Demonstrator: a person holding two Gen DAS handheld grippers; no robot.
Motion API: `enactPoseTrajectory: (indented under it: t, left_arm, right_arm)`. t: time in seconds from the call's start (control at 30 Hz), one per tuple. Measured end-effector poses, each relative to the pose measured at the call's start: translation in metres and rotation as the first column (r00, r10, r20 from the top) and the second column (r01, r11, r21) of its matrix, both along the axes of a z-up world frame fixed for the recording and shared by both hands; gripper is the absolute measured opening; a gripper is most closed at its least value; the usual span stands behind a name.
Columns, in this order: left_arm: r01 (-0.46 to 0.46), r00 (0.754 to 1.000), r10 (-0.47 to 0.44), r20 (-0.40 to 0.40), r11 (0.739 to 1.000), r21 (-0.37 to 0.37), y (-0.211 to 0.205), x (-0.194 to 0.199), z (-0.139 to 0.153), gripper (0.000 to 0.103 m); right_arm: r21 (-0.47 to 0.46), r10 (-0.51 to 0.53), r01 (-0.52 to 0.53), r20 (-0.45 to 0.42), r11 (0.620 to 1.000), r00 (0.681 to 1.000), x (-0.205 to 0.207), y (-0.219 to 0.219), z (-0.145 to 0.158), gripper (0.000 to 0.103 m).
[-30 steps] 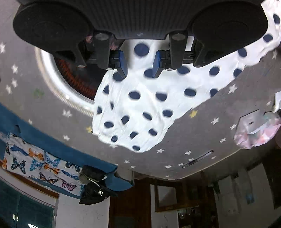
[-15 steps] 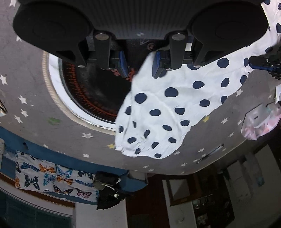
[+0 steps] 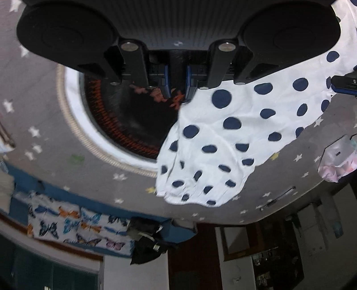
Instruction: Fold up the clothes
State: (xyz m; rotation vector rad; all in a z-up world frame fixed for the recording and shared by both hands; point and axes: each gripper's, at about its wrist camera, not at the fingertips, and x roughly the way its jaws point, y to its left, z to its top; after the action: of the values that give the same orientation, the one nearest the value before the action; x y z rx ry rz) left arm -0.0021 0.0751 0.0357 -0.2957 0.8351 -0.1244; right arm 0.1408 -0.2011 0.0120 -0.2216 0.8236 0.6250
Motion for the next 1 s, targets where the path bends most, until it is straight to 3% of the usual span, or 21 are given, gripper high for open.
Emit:
enactPoseTrajectory:
  t: [0.17,0.27,0.4,0.53,0.8,1.0]
  left_arm:
    - [0.017,0.999,-0.018,0.04,1.0,0.008,-0.01,-0.006,0.012,0.022]
    - [0.033,0.998,-0.033,0.044,0.999,0.007,-0.015,-0.006,0.011,0.023]
    - [0.037,0.999,-0.037,0.026,0.999,0.021,-0.015,-0.007,0.003,0.023]
    - [0.029,0.999,-0.03,0.031,0.999,0.024,-0.008,-0.011,-0.001,0.022]
    - [0.063,0.994,-0.067,0.083,0.997,0.044,-0.018,-0.028,0.013,0.023]
    - [0.085,0.992,-0.092,0.081,0.992,0.092,-0.022,-0.041,0.005,0.023]
  right_arm:
    - [0.068,0.105,-0.104,-0.01,0.992,0.994,-0.022,0.002,0.014,0.016]
    - [0.076,0.184,-0.182,-0.022,0.98,0.983,-0.037,0.013,0.013,0.016]
    - [0.047,0.257,-0.256,-0.035,0.966,0.966,-0.052,0.028,0.004,0.029]
    - [-0.012,0.28,-0.28,-0.026,0.96,0.96,-0.061,0.028,-0.003,0.028]
    - [-0.013,0.42,-0.42,-0.017,0.908,0.908,-0.106,0.035,0.003,0.029]
    - [-0.015,0.519,-0.519,-0.01,0.855,0.855,-0.14,0.04,0.008,0.029]
